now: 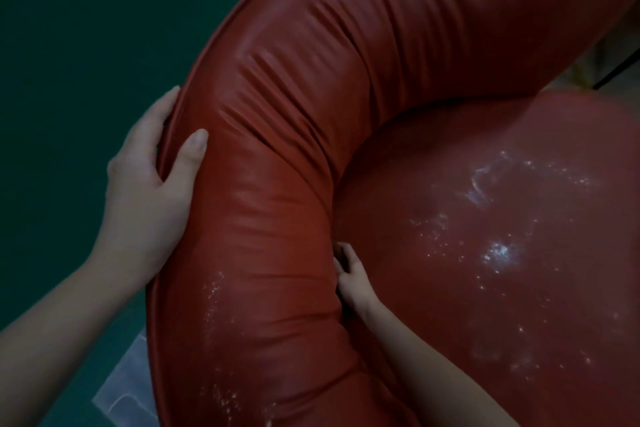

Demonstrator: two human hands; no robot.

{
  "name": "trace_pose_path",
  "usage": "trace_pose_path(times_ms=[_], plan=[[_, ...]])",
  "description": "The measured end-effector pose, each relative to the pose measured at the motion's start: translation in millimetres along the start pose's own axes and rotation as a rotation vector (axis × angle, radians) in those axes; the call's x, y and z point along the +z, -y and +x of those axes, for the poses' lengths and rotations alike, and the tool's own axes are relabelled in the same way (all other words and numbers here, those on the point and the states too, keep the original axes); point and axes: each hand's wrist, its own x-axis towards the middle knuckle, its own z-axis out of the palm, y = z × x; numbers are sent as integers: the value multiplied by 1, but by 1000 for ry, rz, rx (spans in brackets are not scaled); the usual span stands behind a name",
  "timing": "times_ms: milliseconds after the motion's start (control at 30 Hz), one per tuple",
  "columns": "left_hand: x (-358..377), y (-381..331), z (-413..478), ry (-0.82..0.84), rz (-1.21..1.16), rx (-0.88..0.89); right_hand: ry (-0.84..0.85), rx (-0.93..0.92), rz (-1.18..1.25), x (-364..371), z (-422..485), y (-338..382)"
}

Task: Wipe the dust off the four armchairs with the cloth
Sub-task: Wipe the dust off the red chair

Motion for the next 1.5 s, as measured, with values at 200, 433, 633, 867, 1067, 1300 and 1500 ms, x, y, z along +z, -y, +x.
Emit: trace_pose_path(times_ms=[200, 433, 633, 867, 1067, 1300, 1500], plan=[[-1, -5, -2, 15, 31, -13, 16, -33, 115, -9, -35, 33], [0, -8, -4, 28, 15, -38, 11, -94, 177, -13, -69, 61], [-2, -9, -3, 40, 17, -34, -69, -186, 211, -12, -94, 83], [-2, -8, -3, 49, -13, -23, -140, -295, 114, -8, -125, 110], [-2, -8, -3, 52, -36, -12, -262, -439, -79, 4, -146, 134], [-2, -11, -2, 55, -29, -11, -317, -653, -322, 26, -172, 167], [-4, -11, -2, 81, -40, -16, -315, -807, -465, 27, -195, 167]])
